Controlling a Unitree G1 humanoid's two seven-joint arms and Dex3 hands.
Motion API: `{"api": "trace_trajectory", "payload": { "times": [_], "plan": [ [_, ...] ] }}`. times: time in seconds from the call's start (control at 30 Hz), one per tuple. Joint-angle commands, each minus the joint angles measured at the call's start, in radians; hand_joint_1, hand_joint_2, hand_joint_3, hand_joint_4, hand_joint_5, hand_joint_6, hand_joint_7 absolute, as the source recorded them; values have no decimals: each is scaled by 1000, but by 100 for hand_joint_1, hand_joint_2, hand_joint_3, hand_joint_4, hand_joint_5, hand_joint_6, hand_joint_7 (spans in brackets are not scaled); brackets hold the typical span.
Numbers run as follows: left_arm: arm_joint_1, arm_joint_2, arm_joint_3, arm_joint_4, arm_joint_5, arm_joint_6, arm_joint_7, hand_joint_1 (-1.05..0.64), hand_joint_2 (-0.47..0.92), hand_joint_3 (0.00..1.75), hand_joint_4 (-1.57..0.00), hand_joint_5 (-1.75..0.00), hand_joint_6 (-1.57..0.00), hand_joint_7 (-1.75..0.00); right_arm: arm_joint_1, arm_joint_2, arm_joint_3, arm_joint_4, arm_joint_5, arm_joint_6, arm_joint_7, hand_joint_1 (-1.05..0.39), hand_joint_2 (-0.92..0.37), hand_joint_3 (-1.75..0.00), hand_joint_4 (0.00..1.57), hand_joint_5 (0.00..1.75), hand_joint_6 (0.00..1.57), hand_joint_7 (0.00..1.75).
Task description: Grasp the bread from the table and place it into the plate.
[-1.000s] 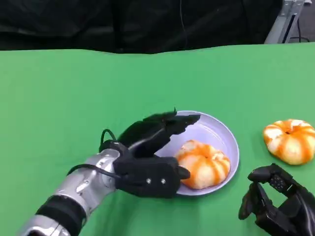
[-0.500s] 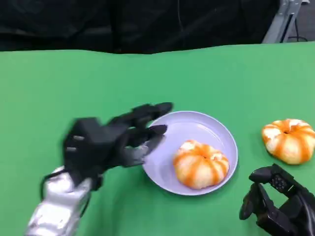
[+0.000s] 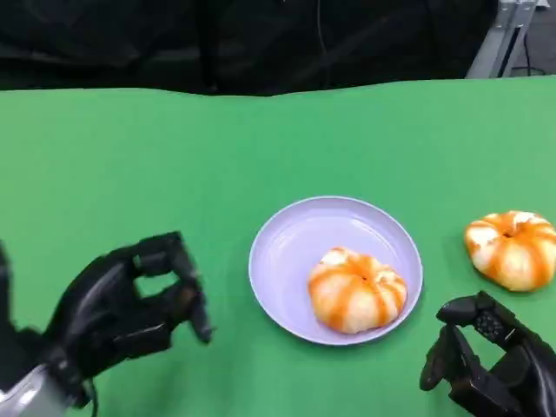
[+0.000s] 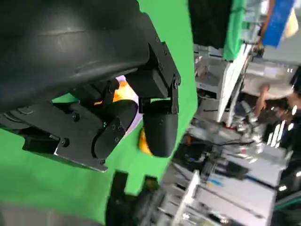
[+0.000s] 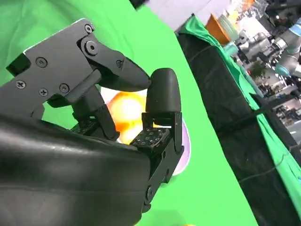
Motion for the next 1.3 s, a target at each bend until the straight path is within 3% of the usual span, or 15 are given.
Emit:
{"api": "trace_trajectory", "payload": {
  "times": [0.03,0.17,0.47,0.83,1.3],
  "plan": [
    [63,44,82,-16,-117,91,-63,-12,50,138,-95,-175,-81,-174,8,-15,-9,-20,6,5,-5,-17,-53,-107,85,173,84,140],
    [118,63,124,9,-183,138,-136,-15,49,131,-91,-175,-81,-173,7,-21,-17,-23,16,17,-1,-17,-54,-106,84,174,83,140],
    [137,56,148,116,-179,90,-270,-17,49,125,-87,-175,-77,-174,5,-35,-29,-19,24,26,10,-16,-55,-105,83,175,83,141],
    [124,40,156,187,-203,137,-276,-15,48,117,-83,-175,-74,-175,16,-38,-26,-28,40,29,18,-16,-55,-104,85,174,83,142],
    [115,43,161,199,-195,132,-283,-15,48,121,-83,-175,-73,-173,28,-31,-21,-37,33,18,15,-17,-55,-102,86,171,86,137]
  ]
}}
